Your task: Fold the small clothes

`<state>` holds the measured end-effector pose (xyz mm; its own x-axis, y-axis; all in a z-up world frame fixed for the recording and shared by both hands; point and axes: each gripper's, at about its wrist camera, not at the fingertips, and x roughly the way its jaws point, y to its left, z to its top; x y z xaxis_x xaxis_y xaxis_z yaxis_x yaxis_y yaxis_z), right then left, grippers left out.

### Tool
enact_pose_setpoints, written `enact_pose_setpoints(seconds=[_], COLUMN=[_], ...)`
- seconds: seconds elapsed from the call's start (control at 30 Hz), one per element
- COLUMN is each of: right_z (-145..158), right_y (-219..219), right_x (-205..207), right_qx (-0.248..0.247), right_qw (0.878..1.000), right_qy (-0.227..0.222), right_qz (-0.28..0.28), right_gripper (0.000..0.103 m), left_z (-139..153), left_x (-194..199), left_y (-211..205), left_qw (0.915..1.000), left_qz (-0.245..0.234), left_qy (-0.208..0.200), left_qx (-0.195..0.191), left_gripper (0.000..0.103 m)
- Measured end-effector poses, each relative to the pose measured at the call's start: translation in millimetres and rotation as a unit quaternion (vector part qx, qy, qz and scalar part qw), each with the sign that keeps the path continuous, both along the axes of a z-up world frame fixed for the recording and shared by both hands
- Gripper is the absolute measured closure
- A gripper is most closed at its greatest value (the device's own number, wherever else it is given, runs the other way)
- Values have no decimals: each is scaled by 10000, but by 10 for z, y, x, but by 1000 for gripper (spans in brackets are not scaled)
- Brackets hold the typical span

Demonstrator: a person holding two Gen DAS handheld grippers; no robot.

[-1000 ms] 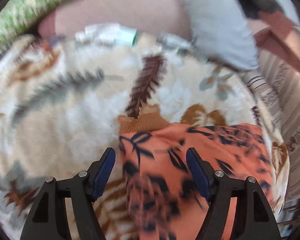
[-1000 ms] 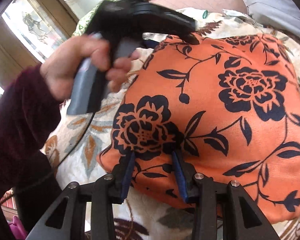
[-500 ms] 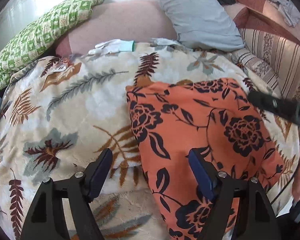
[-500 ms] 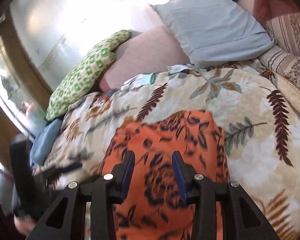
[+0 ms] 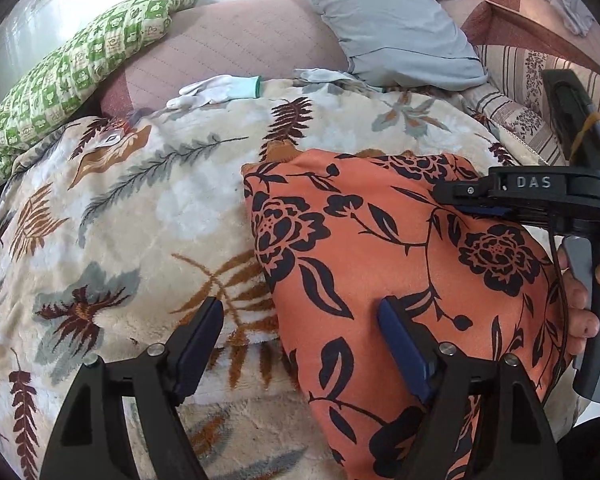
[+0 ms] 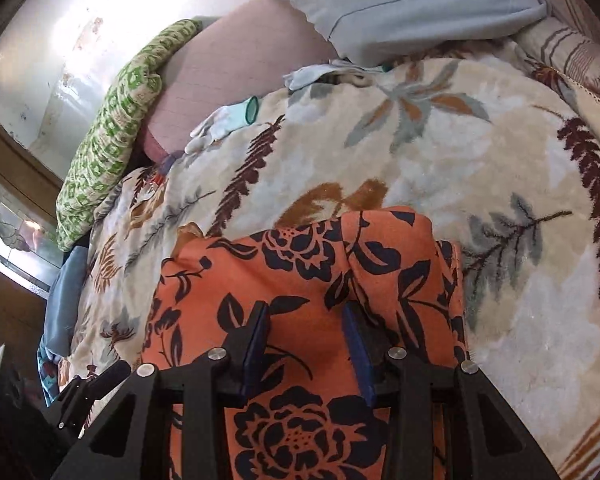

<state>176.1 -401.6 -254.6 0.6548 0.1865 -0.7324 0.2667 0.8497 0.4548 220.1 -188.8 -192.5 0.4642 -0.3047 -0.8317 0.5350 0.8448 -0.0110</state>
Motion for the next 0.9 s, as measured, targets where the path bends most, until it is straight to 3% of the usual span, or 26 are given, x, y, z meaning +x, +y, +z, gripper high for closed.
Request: enact_pose_setpoints(seconds=[0.27, 0.37, 0.53, 0.77, 0.9], right_z=[-218, -274, -259, 165, 271], right_y=[-290, -360, -341, -109, 4], right_x=[39, 41, 32, -336, -623], right_qx=[473, 726, 689, 256, 167], right_qw=[9976, 9959, 9966, 9986, 9989], right_qy=[235, 237, 136, -398, -383], right_qz=[-450, -484, -439, -233, -225], right_gripper=[103, 103, 103, 95, 95], left_z=[-31, -45, -60, 17, 91], left_x=[-13, -6, 4, -104, -242], left_y=[1, 3, 28, 85, 113], left_qw=[10000, 10000, 10000, 9998, 9997], left_qz=[-54, -73, -33, 170, 214], left_qy=[-45, -39, -26, 30, -40], left_qx=[-5, -21, -32, 21, 79], left_gripper=[22, 21, 18, 18, 18])
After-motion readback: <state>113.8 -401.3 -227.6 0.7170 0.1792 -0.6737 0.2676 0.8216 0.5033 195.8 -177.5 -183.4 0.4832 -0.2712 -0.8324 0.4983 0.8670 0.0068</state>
